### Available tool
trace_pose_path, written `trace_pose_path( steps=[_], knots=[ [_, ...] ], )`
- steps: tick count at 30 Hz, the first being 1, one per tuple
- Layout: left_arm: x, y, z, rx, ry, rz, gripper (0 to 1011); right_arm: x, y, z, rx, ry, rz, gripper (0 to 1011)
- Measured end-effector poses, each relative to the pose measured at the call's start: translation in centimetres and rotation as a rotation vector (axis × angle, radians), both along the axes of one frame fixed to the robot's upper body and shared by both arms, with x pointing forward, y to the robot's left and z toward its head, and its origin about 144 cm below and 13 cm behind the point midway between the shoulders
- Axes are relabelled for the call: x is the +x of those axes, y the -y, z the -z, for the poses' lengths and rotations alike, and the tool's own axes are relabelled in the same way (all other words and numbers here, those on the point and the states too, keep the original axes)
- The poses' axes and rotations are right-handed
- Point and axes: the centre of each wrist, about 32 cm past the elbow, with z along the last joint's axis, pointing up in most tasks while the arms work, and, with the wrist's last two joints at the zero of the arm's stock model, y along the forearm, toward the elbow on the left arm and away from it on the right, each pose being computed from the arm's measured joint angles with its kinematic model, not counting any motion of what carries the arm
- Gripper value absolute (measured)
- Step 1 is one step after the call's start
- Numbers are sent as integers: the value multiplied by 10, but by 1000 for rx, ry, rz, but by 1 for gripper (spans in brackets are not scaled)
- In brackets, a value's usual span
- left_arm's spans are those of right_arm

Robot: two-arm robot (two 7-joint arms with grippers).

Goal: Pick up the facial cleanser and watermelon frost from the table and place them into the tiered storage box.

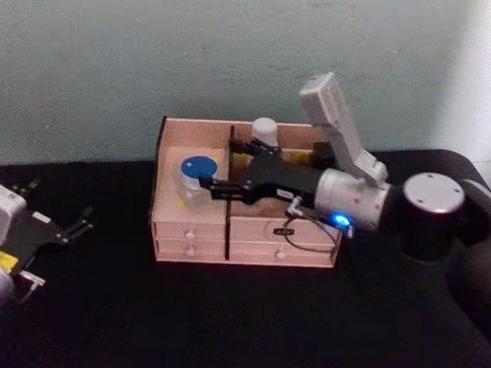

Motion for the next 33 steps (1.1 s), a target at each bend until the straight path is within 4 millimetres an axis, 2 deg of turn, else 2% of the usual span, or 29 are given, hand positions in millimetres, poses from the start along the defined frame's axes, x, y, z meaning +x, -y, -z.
trace_pose_path(
  steps=[10,14,20,26,33],
  knots=[
    [0,0,0,0,0,0,1001,-46,48,5,-6,-41,4,1002],
    [0,0,0,0,0,0,1001,-60,69,7,-17,-45,76,1002],
    [0,0,0,0,0,0,1001,-77,105,8,7,-7,300,1003],
    [0,0,0,0,0,0,1001,-84,118,10,15,76,513,1002],
    [0,0,0,0,0,0,1001,-82,110,25,-63,149,744,1002]
  ],
)
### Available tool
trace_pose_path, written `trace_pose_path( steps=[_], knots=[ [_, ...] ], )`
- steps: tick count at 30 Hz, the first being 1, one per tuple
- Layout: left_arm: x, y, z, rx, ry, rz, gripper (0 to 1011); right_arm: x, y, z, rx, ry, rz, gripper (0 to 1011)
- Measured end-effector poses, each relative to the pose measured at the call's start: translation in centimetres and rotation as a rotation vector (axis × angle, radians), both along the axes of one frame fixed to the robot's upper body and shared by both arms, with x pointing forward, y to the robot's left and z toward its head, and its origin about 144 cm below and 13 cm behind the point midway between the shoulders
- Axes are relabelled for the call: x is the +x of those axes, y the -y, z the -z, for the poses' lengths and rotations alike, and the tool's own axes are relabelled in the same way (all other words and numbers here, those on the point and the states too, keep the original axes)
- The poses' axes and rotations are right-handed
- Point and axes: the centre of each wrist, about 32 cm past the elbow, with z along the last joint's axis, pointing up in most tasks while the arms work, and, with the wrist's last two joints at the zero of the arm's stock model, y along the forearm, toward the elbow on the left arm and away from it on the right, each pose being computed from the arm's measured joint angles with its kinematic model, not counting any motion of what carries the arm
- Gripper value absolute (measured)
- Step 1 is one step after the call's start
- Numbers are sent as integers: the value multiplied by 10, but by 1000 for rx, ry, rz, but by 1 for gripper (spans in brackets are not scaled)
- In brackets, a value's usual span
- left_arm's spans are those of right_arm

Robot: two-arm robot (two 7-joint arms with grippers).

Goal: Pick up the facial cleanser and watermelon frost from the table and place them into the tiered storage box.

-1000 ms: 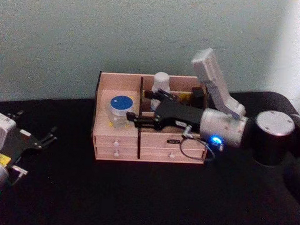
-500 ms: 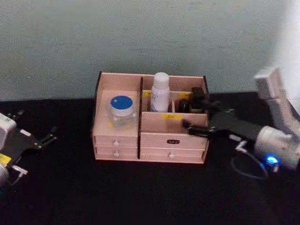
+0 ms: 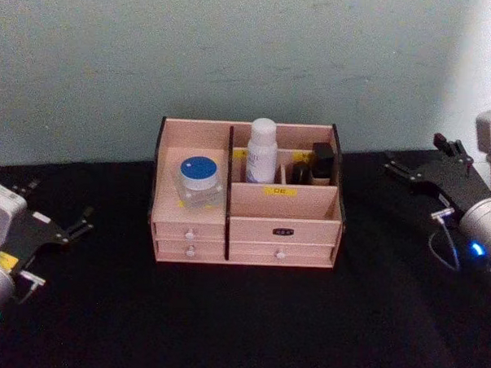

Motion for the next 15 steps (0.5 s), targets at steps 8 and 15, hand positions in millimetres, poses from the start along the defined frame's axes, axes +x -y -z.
trace_pose_path(
  steps=[8,15],
  knots=[
    [0,0,0,0,0,0,1001,6,-26,31,-122,4,112,1002],
    [0,0,0,0,0,0,1001,9,-36,46,-182,-18,113,1002]
  ],
)
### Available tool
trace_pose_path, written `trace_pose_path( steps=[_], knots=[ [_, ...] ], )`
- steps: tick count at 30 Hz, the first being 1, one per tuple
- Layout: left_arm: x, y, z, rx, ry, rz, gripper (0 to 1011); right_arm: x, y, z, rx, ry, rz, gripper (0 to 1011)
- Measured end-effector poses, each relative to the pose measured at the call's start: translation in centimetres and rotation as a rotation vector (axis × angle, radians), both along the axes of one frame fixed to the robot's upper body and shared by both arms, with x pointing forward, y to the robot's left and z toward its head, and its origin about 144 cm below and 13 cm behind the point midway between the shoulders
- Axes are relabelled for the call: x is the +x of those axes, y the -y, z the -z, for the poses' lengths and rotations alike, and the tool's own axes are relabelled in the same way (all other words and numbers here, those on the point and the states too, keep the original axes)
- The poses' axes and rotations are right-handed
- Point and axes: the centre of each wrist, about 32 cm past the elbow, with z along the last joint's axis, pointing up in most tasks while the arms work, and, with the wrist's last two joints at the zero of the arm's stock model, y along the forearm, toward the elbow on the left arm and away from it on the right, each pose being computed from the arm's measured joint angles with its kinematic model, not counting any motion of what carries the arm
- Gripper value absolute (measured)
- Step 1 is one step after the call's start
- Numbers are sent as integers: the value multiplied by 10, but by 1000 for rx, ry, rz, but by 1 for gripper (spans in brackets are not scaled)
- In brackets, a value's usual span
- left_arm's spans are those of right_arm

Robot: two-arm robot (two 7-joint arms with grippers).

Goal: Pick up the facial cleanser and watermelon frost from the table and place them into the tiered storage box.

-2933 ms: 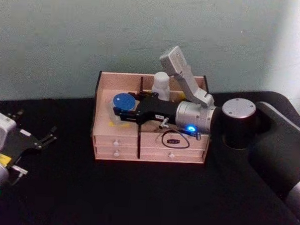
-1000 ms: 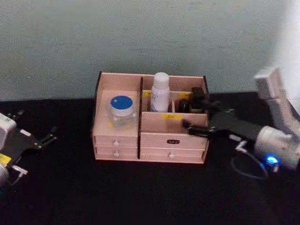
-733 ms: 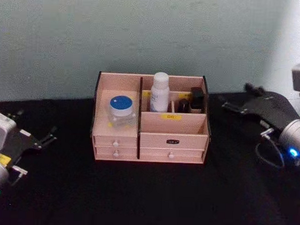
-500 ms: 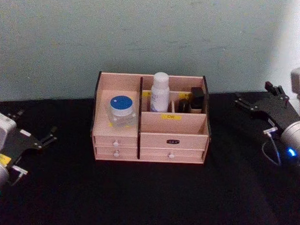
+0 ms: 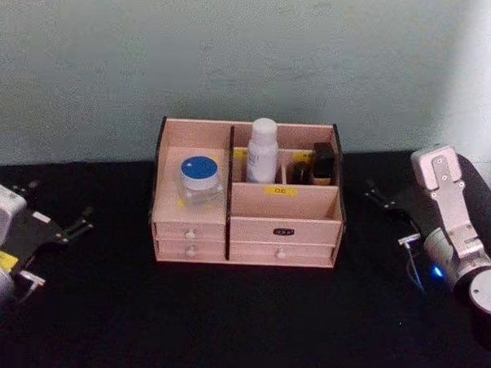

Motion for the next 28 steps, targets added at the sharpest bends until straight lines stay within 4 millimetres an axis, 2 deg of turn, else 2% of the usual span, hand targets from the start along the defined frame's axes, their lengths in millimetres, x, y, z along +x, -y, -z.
trace_pose_path(
  steps=[28],
  knots=[
    [0,0,0,0,0,0,1001,0,1,-1,2,-6,-6,1002]
  ],
)
